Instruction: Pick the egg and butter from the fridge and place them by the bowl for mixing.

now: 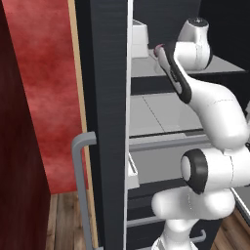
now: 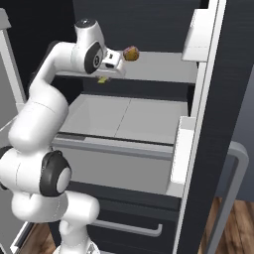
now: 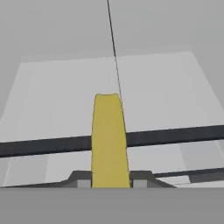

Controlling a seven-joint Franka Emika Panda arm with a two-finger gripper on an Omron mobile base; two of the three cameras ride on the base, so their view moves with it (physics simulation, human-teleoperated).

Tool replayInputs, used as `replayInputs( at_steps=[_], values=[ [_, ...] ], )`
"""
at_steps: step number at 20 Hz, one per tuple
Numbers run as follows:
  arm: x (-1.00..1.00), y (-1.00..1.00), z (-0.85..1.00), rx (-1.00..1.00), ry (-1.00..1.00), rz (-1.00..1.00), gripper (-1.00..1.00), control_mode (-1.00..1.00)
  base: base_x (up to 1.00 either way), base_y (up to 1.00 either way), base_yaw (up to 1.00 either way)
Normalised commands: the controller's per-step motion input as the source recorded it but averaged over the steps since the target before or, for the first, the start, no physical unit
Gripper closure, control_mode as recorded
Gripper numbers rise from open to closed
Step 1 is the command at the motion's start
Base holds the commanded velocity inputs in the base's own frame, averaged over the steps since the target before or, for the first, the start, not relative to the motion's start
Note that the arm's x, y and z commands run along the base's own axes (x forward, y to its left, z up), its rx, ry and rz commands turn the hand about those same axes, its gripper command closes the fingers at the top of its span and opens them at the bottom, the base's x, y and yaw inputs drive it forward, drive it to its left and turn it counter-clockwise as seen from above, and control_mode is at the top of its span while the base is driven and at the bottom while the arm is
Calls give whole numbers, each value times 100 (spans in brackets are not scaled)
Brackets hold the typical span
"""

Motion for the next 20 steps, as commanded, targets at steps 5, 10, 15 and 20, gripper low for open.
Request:
replayInputs(
  at_steps=[5,10,15,20],
  values=[
    [-80,-7,-1,0,0,-24,100,-100,0,0,0],
    [-87,-13,-1,4,0,-18,100,-100,0,0,0],
    [-92,-9,-2,5,0,-12,100,-100,0,0,0],
    [-73,0,-12,4,7,0,100,-100,0,0,0]
  ],
)
